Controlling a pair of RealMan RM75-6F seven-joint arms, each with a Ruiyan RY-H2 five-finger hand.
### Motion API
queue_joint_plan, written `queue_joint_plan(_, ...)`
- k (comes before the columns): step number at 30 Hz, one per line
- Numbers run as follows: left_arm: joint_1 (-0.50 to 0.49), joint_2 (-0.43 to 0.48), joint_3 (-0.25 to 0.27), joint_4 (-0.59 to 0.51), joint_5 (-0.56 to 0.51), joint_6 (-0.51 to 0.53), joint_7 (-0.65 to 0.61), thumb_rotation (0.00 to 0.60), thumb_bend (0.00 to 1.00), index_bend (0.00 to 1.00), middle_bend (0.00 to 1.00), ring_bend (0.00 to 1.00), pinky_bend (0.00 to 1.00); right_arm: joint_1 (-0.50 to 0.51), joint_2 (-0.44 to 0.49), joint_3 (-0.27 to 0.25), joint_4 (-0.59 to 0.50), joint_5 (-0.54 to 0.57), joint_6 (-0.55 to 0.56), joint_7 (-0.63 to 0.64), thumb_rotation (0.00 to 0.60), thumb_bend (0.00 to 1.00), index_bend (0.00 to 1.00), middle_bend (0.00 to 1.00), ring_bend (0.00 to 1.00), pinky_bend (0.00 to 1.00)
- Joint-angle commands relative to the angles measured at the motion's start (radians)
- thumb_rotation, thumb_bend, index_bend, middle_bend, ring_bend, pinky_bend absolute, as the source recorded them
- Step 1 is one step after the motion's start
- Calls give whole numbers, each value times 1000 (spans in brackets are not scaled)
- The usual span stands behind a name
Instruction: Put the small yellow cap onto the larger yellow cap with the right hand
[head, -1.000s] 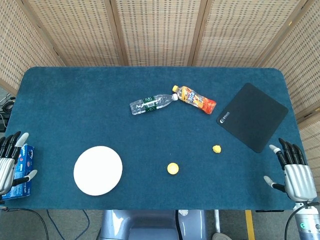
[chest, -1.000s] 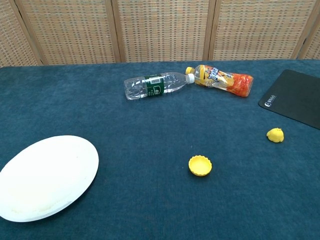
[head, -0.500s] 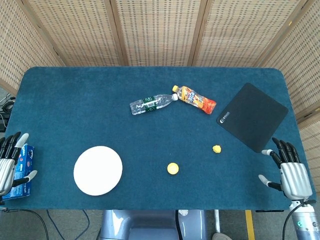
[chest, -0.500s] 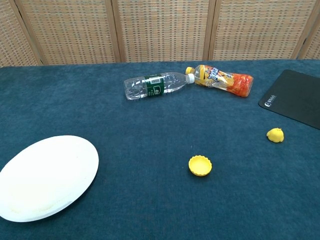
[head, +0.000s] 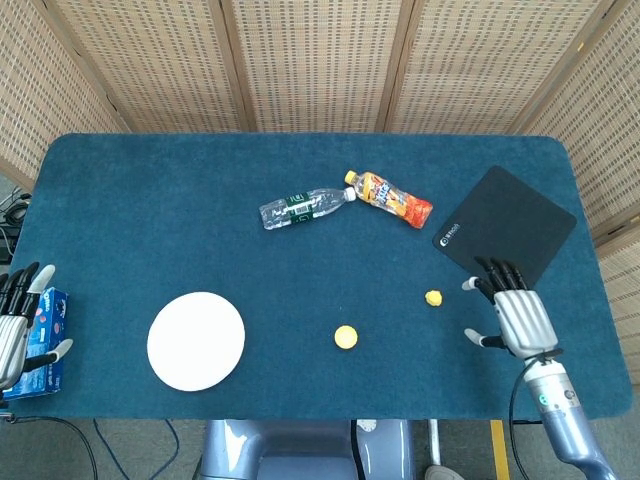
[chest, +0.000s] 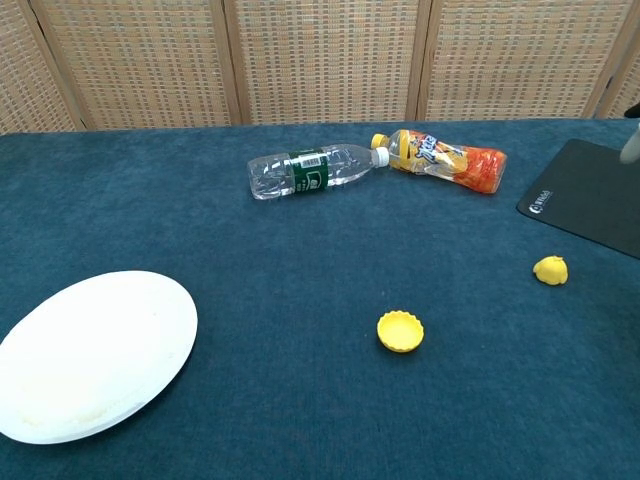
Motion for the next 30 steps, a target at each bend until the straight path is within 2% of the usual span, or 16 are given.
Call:
queue_joint_plan(1,-2,-2,0,2,-2,-6,0,600,159,0,0,0,0,75,-28,45,-30,106,-75,-91,600,43,341,79,0,50)
queue_joint_plan(7,-7,-6,3,5,-1,-16,4,600,160,0,0,0,0,168,-83,72,-16,256,-127,-242,600,61,355,84,0,54)
queue_joint_plan(13,-8,-5,1,10,-6,-19,-10,600,161,0,0,0,0,228,-130,85,16,373,-141,-325,600,151,368,90,0,59)
queue_joint_plan(19,-13,-8,5,12,-1,-27,-4,600,158,0,0,0,0,245,-160,64,42,416,-137,-335,600,168,372,91,0,59)
queue_joint_plan(30,-14,-8,7,9,-3,-32,0,600,160,0,0,0,0,277,-230,18,170,503,-159,-371,600,171,378,94,0,62)
